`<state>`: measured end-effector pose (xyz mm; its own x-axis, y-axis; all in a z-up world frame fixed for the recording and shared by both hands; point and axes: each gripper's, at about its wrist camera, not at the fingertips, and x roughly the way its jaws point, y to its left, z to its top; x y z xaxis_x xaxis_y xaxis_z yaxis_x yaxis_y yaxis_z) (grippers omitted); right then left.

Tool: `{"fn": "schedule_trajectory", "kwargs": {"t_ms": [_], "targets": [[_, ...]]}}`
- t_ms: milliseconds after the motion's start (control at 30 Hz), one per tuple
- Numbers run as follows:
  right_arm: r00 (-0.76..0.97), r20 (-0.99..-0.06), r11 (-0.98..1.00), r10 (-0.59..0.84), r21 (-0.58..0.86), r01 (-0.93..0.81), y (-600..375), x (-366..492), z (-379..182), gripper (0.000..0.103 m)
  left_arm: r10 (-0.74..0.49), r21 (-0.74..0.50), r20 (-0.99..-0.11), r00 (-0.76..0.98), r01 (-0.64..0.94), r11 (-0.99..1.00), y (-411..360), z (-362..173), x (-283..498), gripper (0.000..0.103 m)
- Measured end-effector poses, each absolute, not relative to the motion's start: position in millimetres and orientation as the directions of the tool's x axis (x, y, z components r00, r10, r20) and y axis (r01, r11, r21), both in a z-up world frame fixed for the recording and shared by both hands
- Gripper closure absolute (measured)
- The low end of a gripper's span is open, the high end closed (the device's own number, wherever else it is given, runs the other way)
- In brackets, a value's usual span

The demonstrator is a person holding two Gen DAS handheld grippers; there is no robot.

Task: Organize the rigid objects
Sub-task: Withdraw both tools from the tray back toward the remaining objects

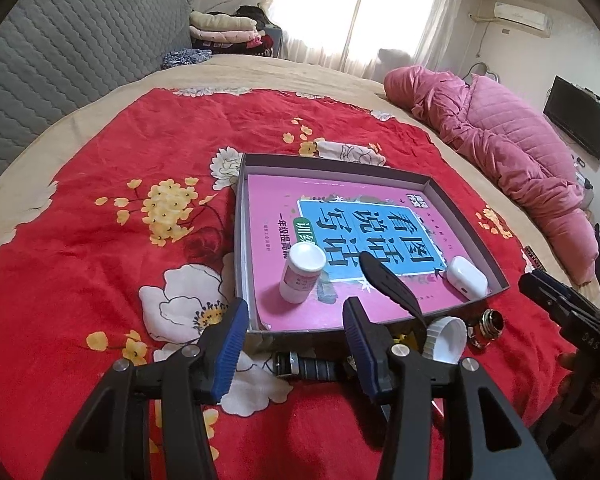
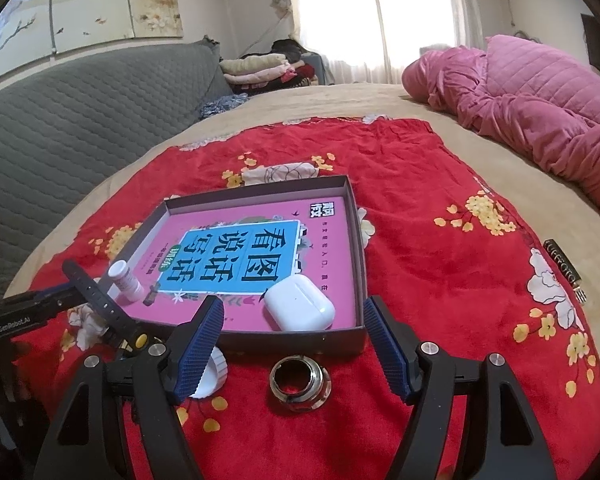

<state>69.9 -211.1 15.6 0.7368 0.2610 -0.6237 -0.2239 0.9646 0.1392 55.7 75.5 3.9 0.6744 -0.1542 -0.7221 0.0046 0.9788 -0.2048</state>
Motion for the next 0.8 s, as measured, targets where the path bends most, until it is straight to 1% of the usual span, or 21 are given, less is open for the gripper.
{"fn": "schedule_trajectory", "kwargs": {"t_ms": [800], "targets": [[0.771, -0.578, 0.964, 0.265, 0.135, -0.230, -219.7, 53.7, 32.9, 0.029, -0.141, -0.173, -0.725, 0.674, 0.020, 0.985, 57.1, 18.2, 33.3, 0.054]]}}
